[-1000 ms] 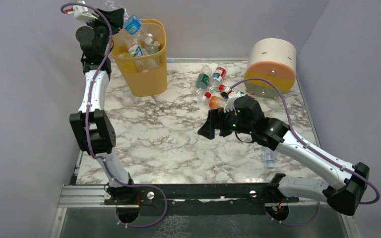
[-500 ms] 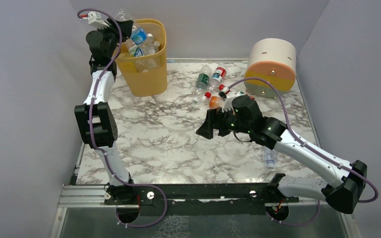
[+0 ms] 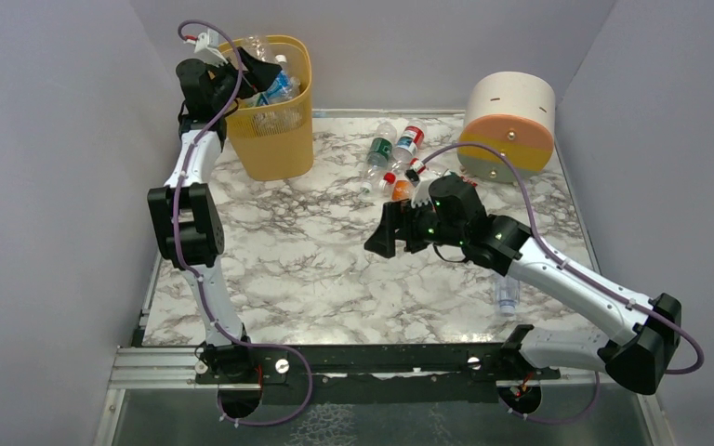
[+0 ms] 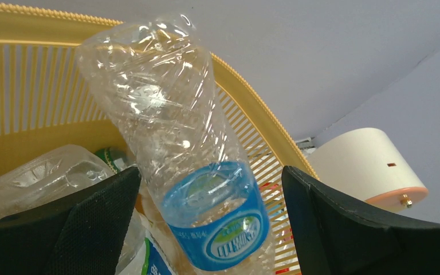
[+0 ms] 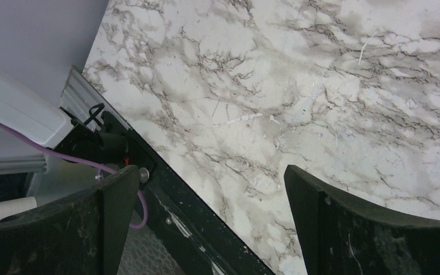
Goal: Put the plastic bottles in the bin
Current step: Place the plastic bottle in the trash bin.
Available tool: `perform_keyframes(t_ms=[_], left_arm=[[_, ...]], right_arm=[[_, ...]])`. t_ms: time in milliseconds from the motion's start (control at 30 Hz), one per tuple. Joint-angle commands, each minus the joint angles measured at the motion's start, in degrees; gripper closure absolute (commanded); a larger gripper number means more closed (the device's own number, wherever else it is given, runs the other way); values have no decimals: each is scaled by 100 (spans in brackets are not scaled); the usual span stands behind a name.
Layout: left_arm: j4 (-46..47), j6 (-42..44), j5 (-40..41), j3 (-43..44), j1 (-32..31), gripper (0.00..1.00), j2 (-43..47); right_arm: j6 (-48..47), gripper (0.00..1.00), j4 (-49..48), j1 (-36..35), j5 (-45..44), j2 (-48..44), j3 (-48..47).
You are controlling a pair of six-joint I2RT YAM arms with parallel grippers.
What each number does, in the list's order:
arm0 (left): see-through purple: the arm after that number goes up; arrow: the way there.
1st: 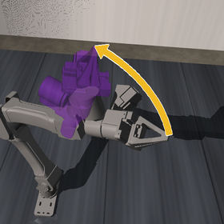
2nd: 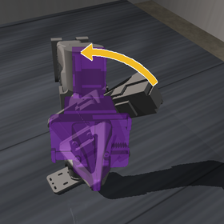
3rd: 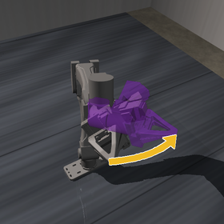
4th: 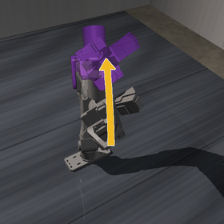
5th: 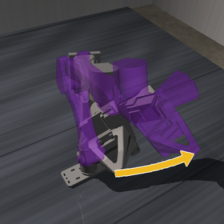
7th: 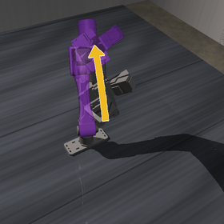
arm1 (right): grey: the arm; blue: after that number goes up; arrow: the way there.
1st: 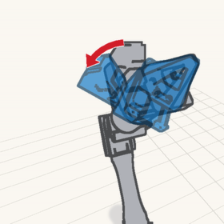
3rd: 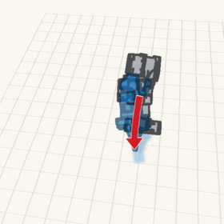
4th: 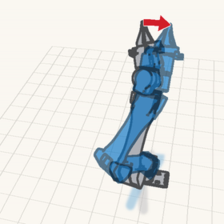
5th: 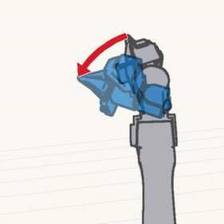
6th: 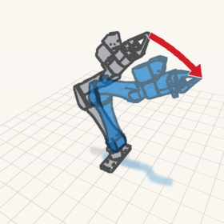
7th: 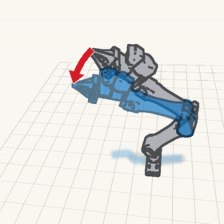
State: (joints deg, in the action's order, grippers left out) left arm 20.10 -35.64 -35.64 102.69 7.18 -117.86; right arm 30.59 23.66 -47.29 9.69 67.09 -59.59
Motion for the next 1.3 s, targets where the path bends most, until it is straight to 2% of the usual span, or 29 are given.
perform_keyframes(t_ms=[0,333,533,633,733,900,1067,1267], left_arm=[[-392,139,-145,-11,85,1,236],[-1335,329,75,633,169,1,828],[-2618,525,184,1186,195,1,934],[-3070,550,118,1147,210,1,1075],[-3130,492,45,613,209,1,1481],[-2685,228,-198,-799,198,1,2537],[-2470,165,-479,-1820,186,1,3279],[-2134,-18,-792,-2839,61,1,3742]], right_arm=[[-41,0,33,0,-53,119,-334],[-165,1,608,62,-674,458,-991],[-185,1,959,212,-1027,690,-1261],[-170,1,999,335,-1106,779,-1246],[-167,1,1019,519,-1181,827,-1206],[-3,1,1190,1150,-1564,668,-929],[566,1,1549,2047,-1901,361,-333],[1342,1,2387,2636,-2543,560,-194]])
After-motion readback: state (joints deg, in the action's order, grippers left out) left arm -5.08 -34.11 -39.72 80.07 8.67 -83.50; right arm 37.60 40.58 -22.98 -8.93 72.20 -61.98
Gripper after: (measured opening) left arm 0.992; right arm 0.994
